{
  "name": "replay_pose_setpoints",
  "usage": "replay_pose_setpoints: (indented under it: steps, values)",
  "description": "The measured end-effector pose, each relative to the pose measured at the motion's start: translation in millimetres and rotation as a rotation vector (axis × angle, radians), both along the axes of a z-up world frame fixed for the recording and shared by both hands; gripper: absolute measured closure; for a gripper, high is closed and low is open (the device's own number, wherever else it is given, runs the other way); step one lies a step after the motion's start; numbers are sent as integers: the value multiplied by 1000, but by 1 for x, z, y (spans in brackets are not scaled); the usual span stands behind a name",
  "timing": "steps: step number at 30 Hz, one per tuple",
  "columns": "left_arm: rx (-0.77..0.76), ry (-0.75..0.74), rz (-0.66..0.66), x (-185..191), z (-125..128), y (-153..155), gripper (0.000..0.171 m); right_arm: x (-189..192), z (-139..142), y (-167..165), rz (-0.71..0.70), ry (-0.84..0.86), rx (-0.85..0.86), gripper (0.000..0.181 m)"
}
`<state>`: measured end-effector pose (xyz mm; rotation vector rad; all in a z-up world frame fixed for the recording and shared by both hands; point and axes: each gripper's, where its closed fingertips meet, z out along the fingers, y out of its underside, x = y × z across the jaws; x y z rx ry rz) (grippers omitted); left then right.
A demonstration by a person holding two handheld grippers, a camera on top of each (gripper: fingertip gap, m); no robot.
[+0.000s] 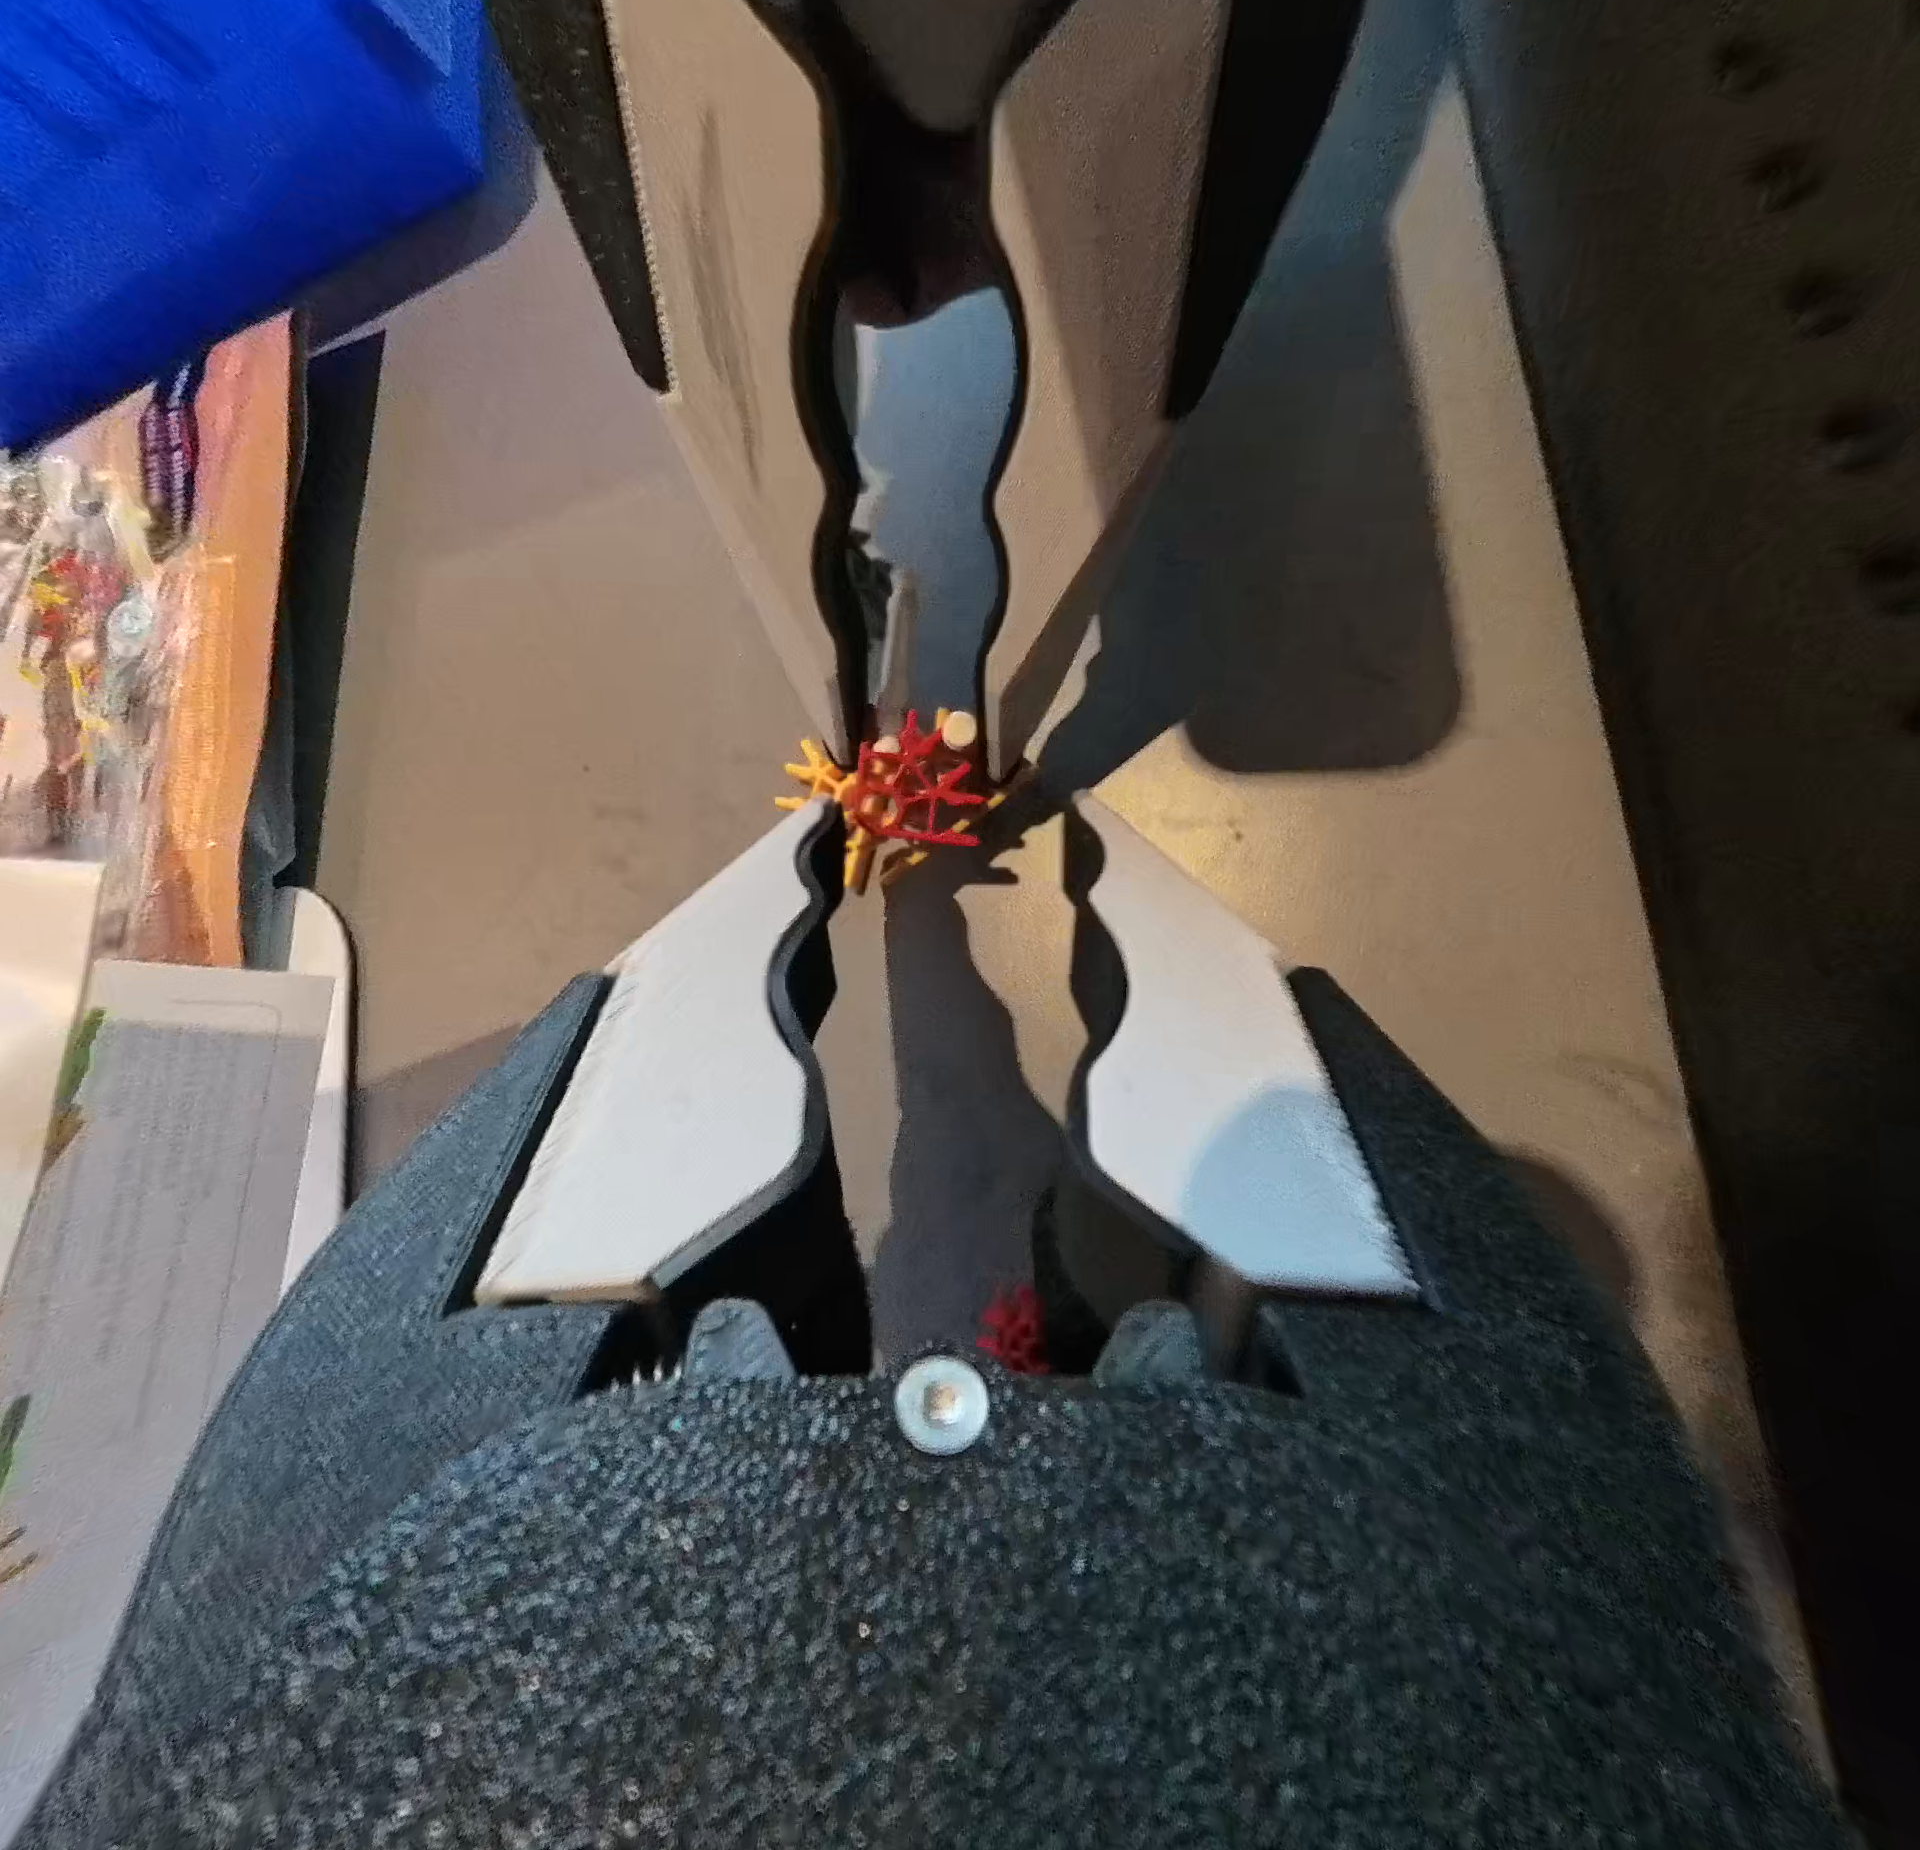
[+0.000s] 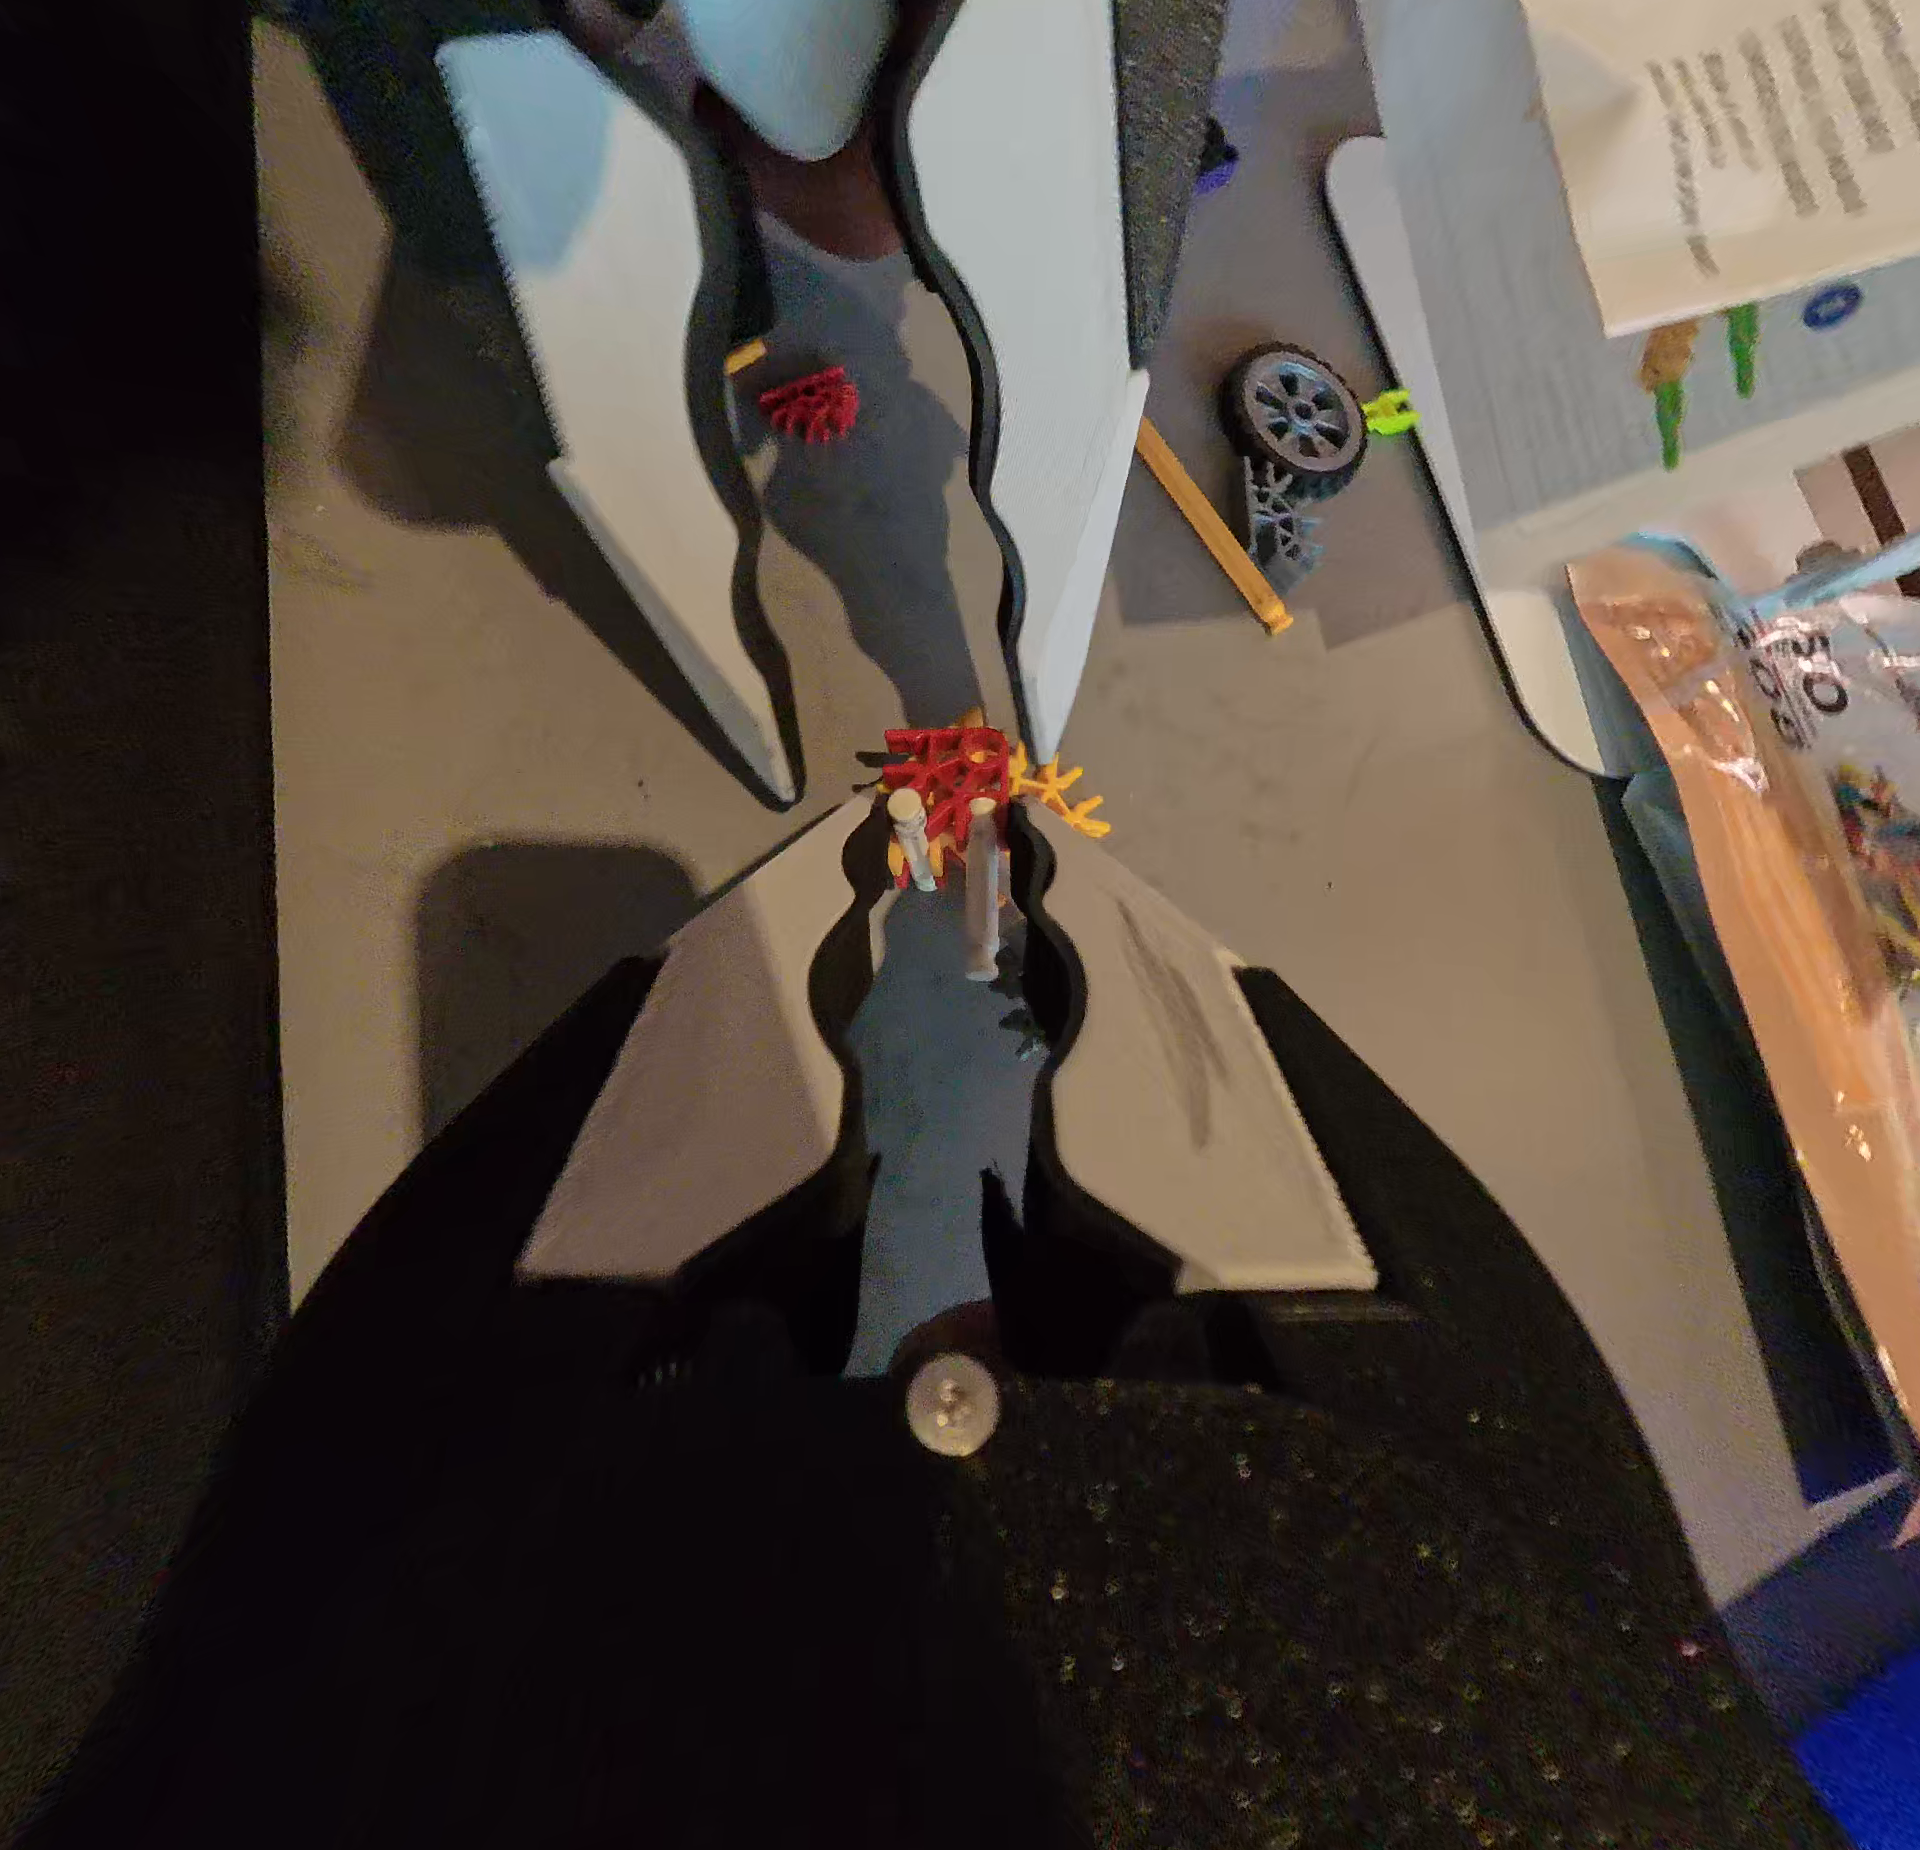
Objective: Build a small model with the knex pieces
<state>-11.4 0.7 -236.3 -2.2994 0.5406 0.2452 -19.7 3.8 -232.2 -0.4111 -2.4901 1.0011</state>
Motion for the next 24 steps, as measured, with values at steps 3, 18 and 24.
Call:
replay_pose_setpoints:
  steps: [3,18,24]
  values:
    - [3,-9,59,2,-3,6,122,-1,0,4,-65,-9,-39,160]
    - [60,-10,167,11,0,31,139,11,0,24,-306,-120,-173,160]
    - [66,36,133,14,0,35,139,18,3,29,-314,-134,-210,160]
